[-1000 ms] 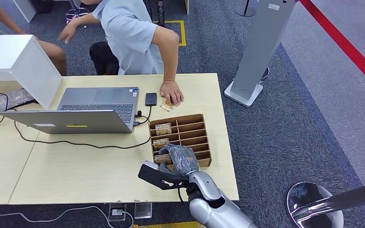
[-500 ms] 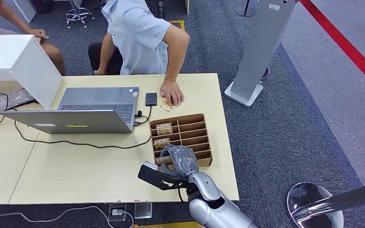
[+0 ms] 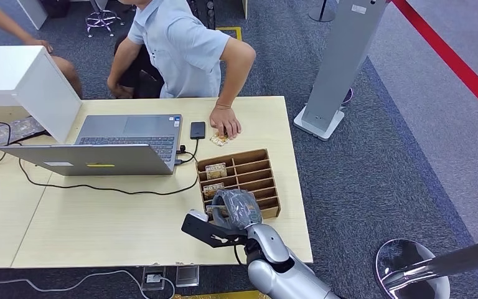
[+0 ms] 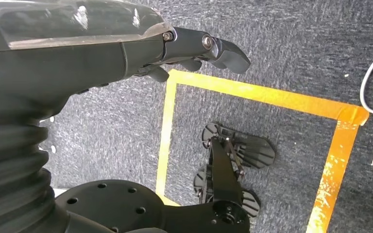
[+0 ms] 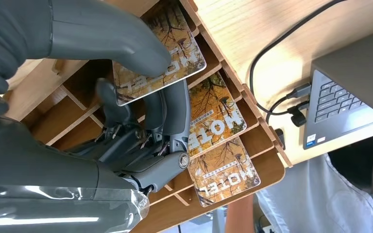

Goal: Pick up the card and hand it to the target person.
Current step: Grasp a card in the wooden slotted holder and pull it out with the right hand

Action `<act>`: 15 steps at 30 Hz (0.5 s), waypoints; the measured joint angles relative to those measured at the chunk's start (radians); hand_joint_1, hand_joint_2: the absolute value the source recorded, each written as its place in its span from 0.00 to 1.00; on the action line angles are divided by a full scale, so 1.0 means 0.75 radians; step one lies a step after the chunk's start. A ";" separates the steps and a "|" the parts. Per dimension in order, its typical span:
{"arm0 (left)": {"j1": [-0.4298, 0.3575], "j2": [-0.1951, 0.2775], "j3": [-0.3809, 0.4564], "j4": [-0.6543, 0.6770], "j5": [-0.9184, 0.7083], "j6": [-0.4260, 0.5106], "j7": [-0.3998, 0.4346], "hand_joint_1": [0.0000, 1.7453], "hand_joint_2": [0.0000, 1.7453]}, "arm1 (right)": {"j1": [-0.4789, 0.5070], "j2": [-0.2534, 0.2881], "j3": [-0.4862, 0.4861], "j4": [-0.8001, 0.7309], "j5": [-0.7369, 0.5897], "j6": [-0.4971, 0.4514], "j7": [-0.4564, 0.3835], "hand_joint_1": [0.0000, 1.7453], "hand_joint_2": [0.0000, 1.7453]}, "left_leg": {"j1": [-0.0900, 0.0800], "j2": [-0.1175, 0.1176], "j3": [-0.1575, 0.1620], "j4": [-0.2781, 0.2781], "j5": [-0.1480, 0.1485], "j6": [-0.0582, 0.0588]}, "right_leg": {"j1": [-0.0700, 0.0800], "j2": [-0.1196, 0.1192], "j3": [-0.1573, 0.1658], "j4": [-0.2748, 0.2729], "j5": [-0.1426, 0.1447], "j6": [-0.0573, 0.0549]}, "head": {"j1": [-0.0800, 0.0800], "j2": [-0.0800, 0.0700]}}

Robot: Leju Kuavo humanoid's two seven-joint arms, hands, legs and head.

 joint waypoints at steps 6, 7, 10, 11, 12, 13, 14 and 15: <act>0.002 0.000 0.000 0.000 0.013 0.030 -0.002 0.00 1.00 | 0.092 -0.003 -0.053 -0.063 0.076 -0.406 -0.366 1.00 1.00 | 0.000 0.000 -0.002 0.000 0.000 0.000 | 0.000 0.000 -0.002 0.000 0.000 0.000 | 0.001 0.000; 0.002 0.000 0.000 0.000 0.013 0.033 -0.002 0.00 1.00 | 0.128 0.004 -0.087 -0.102 0.098 -0.450 -0.489 1.00 1.00 | 0.000 0.000 -0.002 0.000 0.000 0.000 | 0.000 0.000 -0.003 0.000 0.000 0.000 | 0.001 0.000; 0.002 0.000 0.000 0.000 0.013 0.037 -0.002 0.00 1.00 | 0.250 0.046 -0.217 -0.218 0.115 -0.481 -0.821 1.00 1.00 | 0.000 -0.001 -0.003 0.000 -0.001 -0.001 | 0.000 0.000 -0.003 0.000 -0.002 -0.001 | 0.001 0.000; 0.002 0.000 0.000 0.000 0.013 0.038 -0.002 0.00 1.00 | 0.283 0.060 -0.256 -0.248 0.107 -0.481 -0.885 1.00 1.00 | 0.000 -0.001 -0.003 0.000 -0.002 -0.001 | 0.000 0.000 -0.003 0.000 -0.002 -0.001 | 0.000 0.000; 0.002 0.000 0.000 0.000 0.014 0.040 -0.002 0.00 1.00 | 0.310 0.071 -0.292 -0.276 0.095 -0.482 -0.927 1.00 1.00 | 0.000 0.000 -0.003 0.000 -0.002 -0.001 | 0.000 0.000 -0.003 0.000 -0.002 -0.001 | -0.001 0.000; 0.002 0.000 0.000 0.000 0.014 0.041 -0.002 0.00 1.00 | 0.331 0.082 -0.327 -0.303 0.086 -0.482 -0.955 1.00 1.00 | 0.000 0.000 -0.003 0.000 -0.002 -0.001 | 0.000 0.000 -0.003 0.000 -0.002 -0.001 | -0.001 0.000; 0.002 0.000 0.000 0.000 0.015 0.042 -0.002 0.00 1.00 | 0.348 0.092 -0.359 -0.326 0.075 -0.482 -0.972 1.00 1.00 | 0.000 0.000 -0.003 0.000 -0.002 -0.001 | 0.000 0.000 -0.003 0.000 -0.003 -0.001 | -0.001 0.000; 0.002 0.000 0.000 0.000 0.015 0.043 -0.002 0.00 1.00 | 0.361 0.101 -0.388 -0.346 0.065 -0.483 -0.984 1.00 1.00 | 0.000 0.000 -0.003 0.000 -0.002 -0.001 | 0.000 0.000 -0.003 0.000 -0.002 -0.001 | 0.000 0.000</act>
